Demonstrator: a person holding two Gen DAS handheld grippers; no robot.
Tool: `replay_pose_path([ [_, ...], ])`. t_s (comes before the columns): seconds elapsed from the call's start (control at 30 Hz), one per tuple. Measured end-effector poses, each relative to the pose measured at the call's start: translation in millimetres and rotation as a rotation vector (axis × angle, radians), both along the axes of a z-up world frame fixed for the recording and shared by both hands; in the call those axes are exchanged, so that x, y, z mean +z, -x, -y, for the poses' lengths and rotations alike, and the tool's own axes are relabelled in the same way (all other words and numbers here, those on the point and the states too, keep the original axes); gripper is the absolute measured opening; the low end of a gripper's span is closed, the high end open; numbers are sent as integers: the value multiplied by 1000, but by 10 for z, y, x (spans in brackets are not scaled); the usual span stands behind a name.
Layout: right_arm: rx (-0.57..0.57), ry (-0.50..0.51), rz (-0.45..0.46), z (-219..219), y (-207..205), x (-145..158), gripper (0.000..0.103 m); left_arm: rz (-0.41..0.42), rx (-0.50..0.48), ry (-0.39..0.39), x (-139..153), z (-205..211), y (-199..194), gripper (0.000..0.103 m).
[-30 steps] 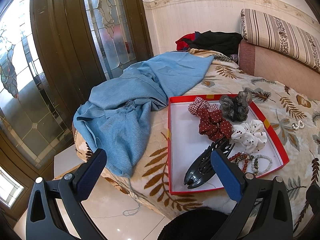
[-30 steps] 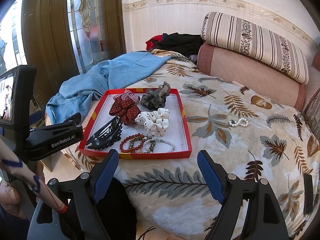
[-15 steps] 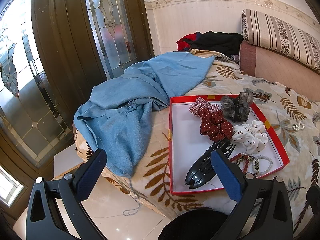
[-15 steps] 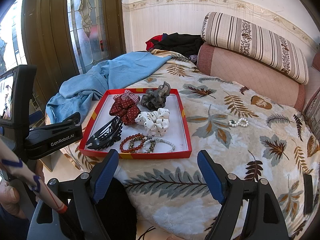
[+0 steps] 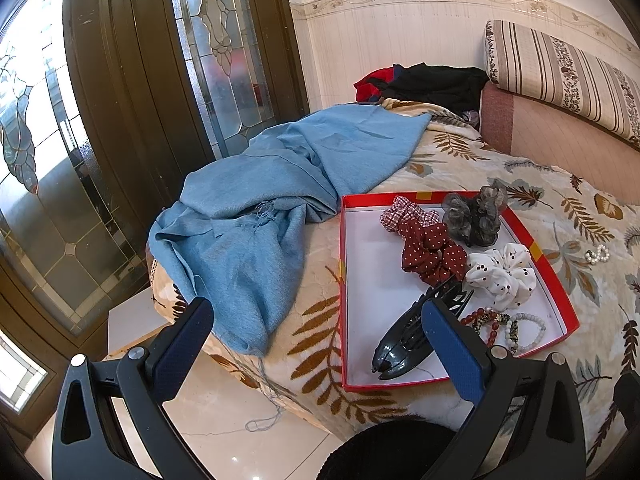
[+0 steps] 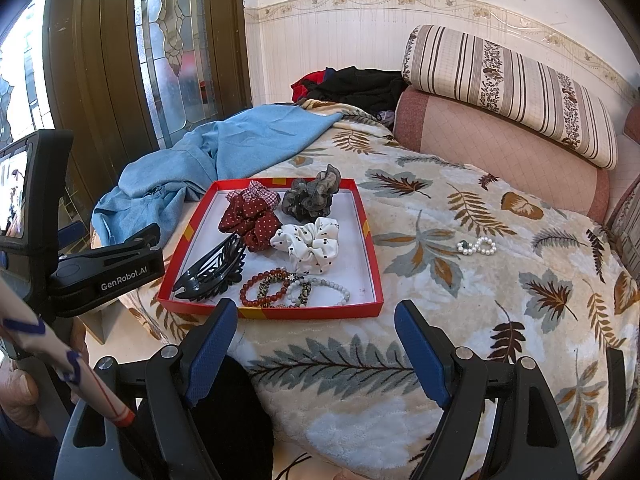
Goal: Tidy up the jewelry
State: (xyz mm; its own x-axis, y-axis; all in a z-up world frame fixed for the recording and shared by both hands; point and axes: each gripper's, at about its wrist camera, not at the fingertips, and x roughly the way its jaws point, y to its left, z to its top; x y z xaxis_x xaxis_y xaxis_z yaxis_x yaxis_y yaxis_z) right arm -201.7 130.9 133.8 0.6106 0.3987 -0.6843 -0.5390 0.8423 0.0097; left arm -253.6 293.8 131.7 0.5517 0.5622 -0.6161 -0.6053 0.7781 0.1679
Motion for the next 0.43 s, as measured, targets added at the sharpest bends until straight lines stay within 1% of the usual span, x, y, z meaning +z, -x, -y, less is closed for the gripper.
replay_pose_path([
  [0.17,0,0,1,-4,1,8,85,-8,8,21,-9,-27,21,103],
  [0.33,1,0,1,-5,5,3,85,4,25,15,30,-5,28,103],
  [0.43,-1,-2,2,-1,-1,8,85,10,6,-8,65,66,27,103],
])
